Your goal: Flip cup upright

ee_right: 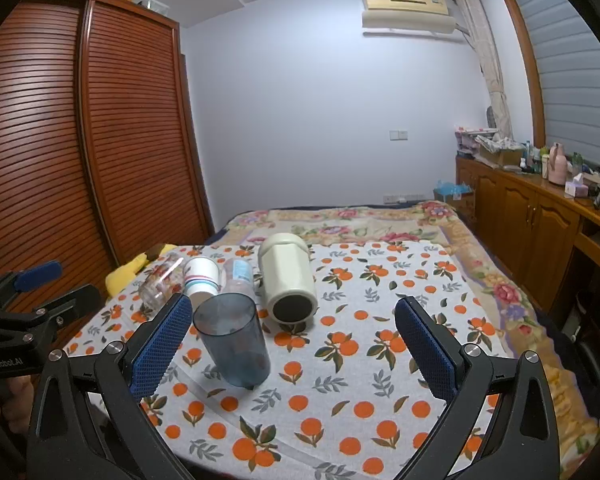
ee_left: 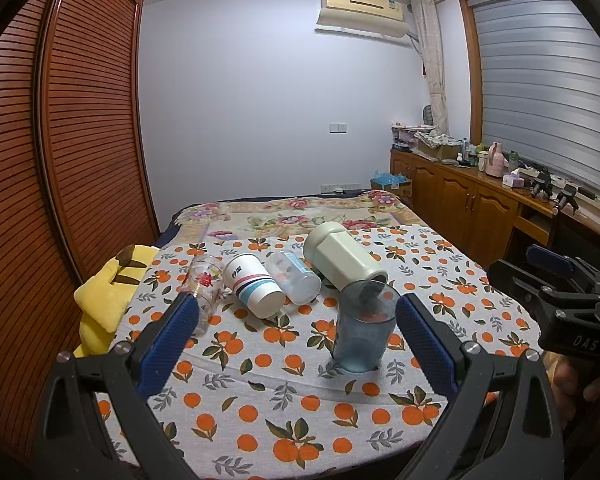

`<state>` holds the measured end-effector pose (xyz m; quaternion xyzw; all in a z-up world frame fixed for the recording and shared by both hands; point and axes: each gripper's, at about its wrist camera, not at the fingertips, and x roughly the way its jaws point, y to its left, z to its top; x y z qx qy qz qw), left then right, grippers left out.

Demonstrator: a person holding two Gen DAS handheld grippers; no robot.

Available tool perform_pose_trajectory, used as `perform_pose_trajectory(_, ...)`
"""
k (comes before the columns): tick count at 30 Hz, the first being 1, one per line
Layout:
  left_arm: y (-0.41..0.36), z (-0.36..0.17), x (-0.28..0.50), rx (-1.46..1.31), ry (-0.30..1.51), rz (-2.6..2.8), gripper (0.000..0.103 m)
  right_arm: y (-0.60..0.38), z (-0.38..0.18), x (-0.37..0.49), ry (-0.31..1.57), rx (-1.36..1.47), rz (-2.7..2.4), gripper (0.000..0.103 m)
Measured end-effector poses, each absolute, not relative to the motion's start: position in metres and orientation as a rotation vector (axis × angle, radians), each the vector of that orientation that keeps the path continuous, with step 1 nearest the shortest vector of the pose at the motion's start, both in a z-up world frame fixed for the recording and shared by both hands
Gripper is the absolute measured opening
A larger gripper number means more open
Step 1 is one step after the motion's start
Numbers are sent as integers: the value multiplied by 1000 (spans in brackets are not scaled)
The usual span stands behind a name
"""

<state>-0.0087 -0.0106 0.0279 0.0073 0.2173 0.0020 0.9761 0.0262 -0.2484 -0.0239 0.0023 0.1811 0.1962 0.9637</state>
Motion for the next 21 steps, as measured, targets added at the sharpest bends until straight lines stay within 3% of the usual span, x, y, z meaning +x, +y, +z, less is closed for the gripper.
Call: perform_pose_trajectory(21, -11, 30, -10, 13, 432, 5, 100, -248, -25, 25, 369, 7, 399, 103)
